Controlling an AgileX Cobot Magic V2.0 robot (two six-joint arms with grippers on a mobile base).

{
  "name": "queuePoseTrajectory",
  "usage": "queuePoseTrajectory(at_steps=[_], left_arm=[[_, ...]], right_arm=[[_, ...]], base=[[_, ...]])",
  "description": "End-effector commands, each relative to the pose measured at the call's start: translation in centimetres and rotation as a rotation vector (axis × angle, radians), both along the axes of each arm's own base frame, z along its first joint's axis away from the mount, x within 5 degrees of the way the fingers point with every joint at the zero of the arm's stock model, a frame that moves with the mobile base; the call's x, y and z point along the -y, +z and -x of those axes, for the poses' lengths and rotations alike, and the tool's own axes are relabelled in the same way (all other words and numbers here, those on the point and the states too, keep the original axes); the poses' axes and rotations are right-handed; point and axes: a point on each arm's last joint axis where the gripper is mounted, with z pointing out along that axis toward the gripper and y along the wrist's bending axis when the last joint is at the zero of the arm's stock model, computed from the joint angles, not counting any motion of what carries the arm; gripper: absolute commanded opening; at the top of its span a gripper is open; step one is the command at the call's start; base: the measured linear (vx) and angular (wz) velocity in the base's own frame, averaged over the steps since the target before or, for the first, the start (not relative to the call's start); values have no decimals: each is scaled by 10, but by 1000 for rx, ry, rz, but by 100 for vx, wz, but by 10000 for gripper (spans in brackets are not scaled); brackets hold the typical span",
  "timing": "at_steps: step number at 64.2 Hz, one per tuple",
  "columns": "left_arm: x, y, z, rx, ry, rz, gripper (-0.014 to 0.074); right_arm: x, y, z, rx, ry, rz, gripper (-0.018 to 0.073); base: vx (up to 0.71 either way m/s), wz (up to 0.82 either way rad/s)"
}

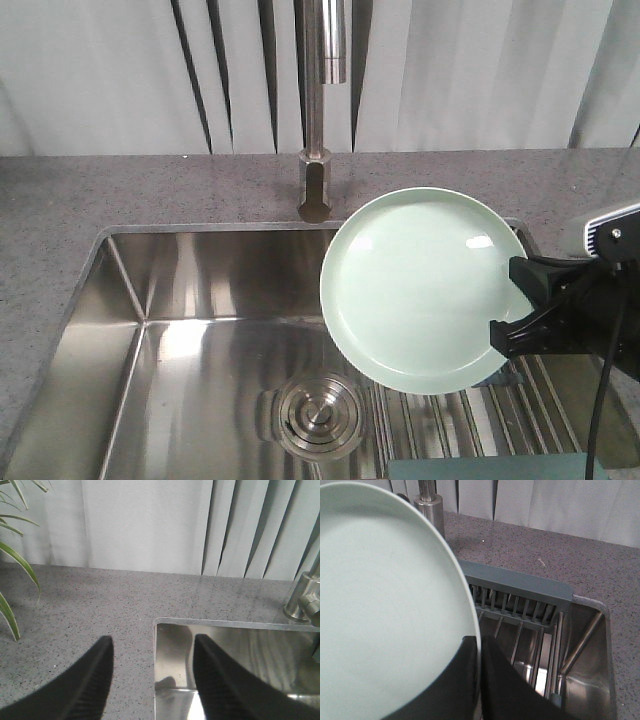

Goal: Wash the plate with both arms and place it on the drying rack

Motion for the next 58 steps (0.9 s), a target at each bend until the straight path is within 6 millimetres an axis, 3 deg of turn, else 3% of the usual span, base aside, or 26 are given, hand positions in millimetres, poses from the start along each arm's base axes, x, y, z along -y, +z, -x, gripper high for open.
queuePoseTrajectory(at_steps=[1,8,29,46,58], left_arm=[[1,18,-2,104,-9,-9,521],[1,18,-2,109,-10,-13,568],[2,16,-5,46,-6,68,566],[8,13,-44,-278,-47,146,566],[24,22,-77,-363,-233,178,566]], right_arm=[[1,19,-3,117,-14,-27,-8],[1,19,-3,117,-14,-27,-8],[1,19,-3,118,-14,-27,-8],[1,19,-3,118,-14,-27,-8],[1,19,-3,118,-14,-27,-8]], base=[[0,0],[0,0],[0,0],[0,0],[0,0]])
